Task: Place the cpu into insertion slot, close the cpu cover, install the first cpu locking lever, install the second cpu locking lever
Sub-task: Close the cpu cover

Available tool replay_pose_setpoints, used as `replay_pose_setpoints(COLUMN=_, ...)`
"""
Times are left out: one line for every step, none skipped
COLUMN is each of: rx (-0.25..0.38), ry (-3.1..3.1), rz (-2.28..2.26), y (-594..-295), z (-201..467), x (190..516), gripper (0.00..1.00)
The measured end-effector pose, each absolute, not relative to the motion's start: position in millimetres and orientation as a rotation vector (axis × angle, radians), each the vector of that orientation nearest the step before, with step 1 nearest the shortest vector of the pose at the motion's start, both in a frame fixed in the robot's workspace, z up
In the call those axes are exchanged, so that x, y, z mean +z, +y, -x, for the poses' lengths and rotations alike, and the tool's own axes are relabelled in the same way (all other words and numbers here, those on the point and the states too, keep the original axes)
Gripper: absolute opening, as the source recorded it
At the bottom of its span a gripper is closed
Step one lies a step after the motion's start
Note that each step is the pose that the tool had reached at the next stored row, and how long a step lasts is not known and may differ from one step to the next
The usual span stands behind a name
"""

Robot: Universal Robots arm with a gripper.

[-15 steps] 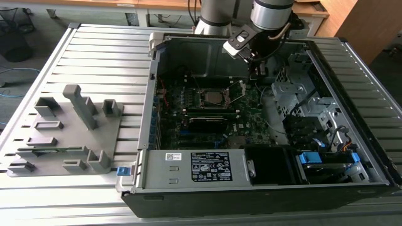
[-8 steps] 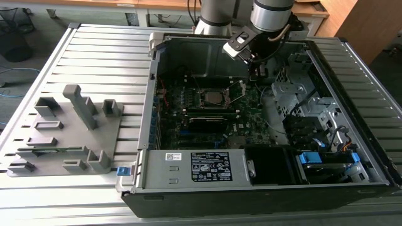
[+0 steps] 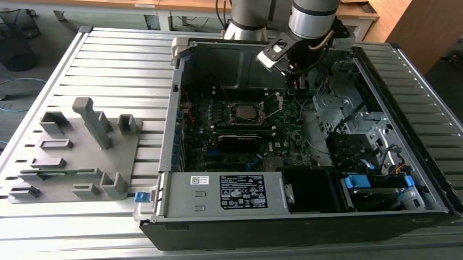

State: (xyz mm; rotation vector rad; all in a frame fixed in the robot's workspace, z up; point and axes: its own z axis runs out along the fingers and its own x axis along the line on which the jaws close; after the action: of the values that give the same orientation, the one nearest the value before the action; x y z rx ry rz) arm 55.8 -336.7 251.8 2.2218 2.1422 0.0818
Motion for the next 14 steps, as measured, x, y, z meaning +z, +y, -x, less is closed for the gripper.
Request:
replay_pose_setpoints(rx=0.082, ry=2.142, rz=-2.222, y=-336.7, z=-55.9, x=251.0, gripper=0.11)
replay_pose_setpoints(rx=0.082, ry=2.142, rz=-2.222, y=-336.7, z=-56.0, x=250.1, gripper=0.11)
replay_pose_setpoints(rx=0.082, ry=2.142, rz=-2.222, y=-336.7, z=-56.1, x=249.1, gripper=0.11)
replay_pose_setpoints(rx=0.082, ry=2.142, rz=-2.222, y=-336.7, z=-56.2, x=248.2, gripper=0.11)
replay_pose_setpoints(rx=0.082, ry=2.142, rz=-2.222, y=-336.7, z=-56.3, x=247.2, gripper=0.11)
replay_pose_setpoints(rx=0.082, ry=2.142, rz=-2.222, y=-336.7, z=-56.4, x=246.1, gripper=0.11)
replay_pose_setpoints(rx=0.082, ry=2.142, rz=-2.222, y=-336.7, z=-56.4, x=245.3, gripper=0.11)
replay_pose_setpoints(rx=0.082, ry=2.142, rz=-2.222, y=-336.7, z=-56.4, x=244.9, gripper=0.11)
replay_pose_setpoints(rx=0.082, ry=2.142, rz=-2.222, y=-336.7, z=-56.4, x=244.6, gripper=0.11)
replay_pose_setpoints(rx=0.081, ry=2.142, rz=-2.222, y=-336.8, z=-56.4, x=244.5, gripper=0.11)
replay_pose_setpoints(rx=0.081, ry=2.142, rz=-2.222, y=-336.8, z=-56.4, x=244.3, gripper=0.11)
replay_pose_setpoints(rx=0.082, ry=2.142, rz=-2.222, y=-336.7, z=-56.2, x=244.2, gripper=0.11)
replay_pose_setpoints(rx=0.082, ry=2.142, rz=-2.222, y=-336.6, z=-55.4, x=243.9, gripper=0.11)
replay_pose_setpoints(rx=0.083, ry=2.142, rz=-2.221, y=-336.5, z=-54.2, x=243.8, gripper=0.11)
